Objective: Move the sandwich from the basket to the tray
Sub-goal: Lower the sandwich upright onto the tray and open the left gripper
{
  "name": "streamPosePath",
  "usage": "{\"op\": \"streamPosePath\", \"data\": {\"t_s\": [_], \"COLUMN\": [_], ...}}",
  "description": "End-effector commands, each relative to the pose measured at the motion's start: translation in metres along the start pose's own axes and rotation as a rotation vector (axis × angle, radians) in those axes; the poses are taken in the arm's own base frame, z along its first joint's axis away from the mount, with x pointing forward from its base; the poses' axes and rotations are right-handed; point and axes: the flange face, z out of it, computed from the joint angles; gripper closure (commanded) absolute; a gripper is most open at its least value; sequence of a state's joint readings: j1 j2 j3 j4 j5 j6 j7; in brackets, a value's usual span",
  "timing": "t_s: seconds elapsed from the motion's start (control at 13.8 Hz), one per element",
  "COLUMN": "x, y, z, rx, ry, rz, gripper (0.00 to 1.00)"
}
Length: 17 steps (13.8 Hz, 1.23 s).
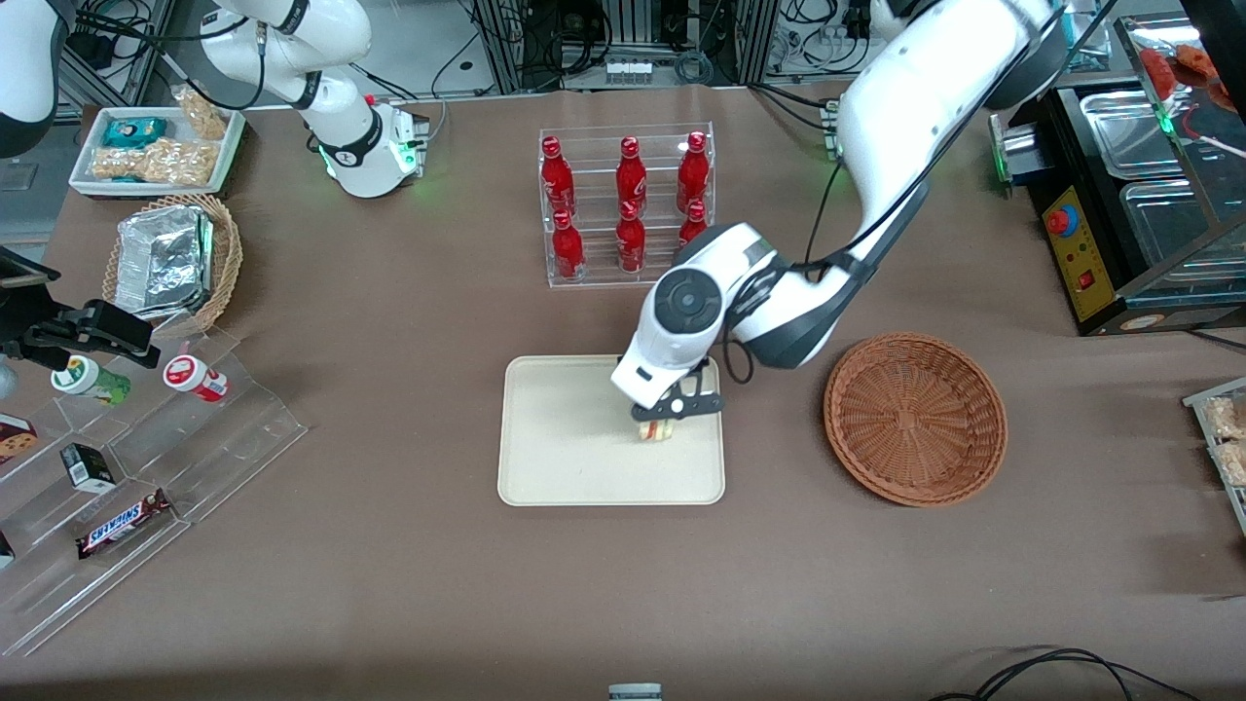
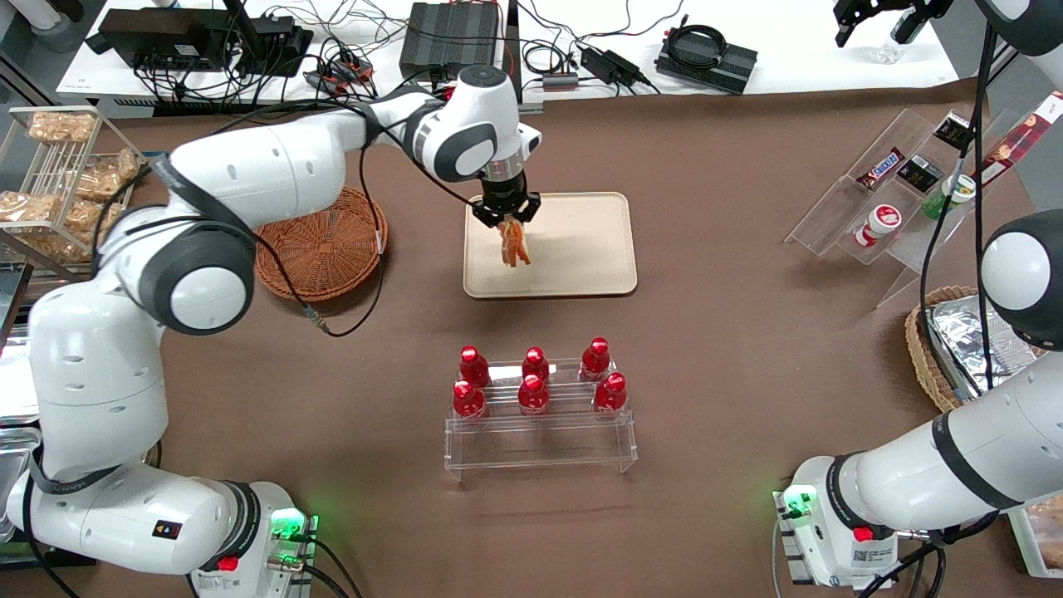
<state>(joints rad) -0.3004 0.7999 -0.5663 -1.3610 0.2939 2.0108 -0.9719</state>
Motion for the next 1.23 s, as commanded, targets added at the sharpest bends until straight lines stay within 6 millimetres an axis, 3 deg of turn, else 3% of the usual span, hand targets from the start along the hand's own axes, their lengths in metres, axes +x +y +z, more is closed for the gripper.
{"op": "streamPosePath", "data": {"t_s": [0.0,0.36,0.58,0.72,0.8,0.87,1.16], "x": [0.014,0.012,0.007,0.008,0.007,0.006,0.006], "y": [0.023,0.032,0.038,0.037,0.037,0.038,0.036], "z": [0.012,0.027,0.038,0.047,0.046,0.045,0.019], "rx": [-0.004,-0.036,-0.043,-0.042,-0.046,-0.047,-0.026], "ry": [0.042,0.053,0.048,0.031,0.029,0.033,0.063], "rz": [-0.014,0.009,0.016,-0.004,-0.044,-0.101,-0.139], "gripper": [0.87,0.75,0.73,0.52,0.22,0.00,0.00]}}
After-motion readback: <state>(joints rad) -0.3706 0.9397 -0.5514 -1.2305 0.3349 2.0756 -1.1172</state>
